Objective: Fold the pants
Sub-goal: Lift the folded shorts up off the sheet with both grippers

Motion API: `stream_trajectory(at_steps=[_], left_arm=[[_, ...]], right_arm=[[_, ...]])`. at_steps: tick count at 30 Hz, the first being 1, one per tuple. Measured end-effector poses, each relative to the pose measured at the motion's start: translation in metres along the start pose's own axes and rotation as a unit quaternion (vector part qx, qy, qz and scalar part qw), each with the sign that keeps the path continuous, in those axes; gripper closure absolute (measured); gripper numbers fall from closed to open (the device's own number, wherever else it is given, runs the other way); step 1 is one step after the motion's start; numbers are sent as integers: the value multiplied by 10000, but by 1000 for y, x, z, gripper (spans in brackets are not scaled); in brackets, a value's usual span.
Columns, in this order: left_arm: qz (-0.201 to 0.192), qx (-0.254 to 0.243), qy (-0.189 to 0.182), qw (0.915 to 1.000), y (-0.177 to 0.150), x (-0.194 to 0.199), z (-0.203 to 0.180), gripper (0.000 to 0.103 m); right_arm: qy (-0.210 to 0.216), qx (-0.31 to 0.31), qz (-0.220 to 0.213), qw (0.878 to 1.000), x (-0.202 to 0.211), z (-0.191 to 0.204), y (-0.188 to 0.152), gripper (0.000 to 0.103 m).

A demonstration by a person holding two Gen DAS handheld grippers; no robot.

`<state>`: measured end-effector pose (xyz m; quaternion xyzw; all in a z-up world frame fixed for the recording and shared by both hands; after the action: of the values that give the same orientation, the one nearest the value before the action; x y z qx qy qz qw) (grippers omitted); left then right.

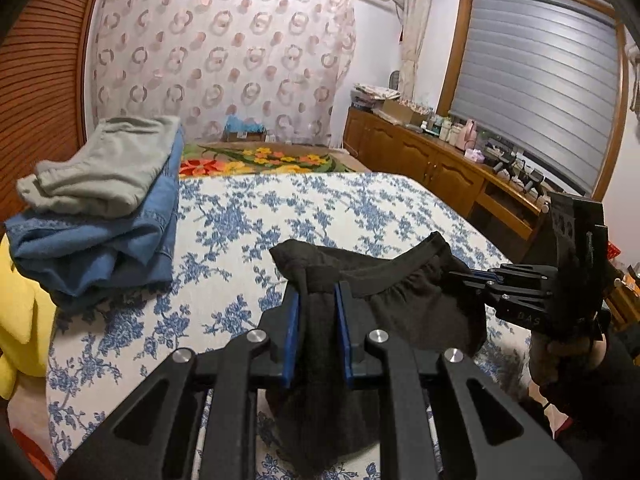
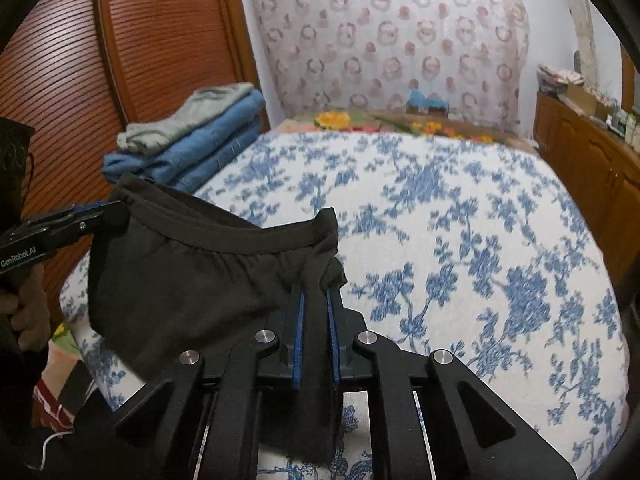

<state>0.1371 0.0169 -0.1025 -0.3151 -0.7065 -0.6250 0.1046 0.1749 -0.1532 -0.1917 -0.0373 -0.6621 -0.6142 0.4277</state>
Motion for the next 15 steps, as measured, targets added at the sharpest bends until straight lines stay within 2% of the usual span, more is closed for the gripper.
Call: stream_trajectory(at_steps=[15], left_arm=[[-542, -123, 115, 9984, 35, 31, 2, 89]], right_arm=[[-38, 404, -651, 9971, 34, 16, 51, 96]])
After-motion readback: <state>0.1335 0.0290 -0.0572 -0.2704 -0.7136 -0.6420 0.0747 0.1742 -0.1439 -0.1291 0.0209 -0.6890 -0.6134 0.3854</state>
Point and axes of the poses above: each gripper's, at about its wrist camera, not at the fingertips, and x roughly against the way its jaws point, z to its left, y to its top, the point moved 10 cm from there along -x, roughly the way its jaws point
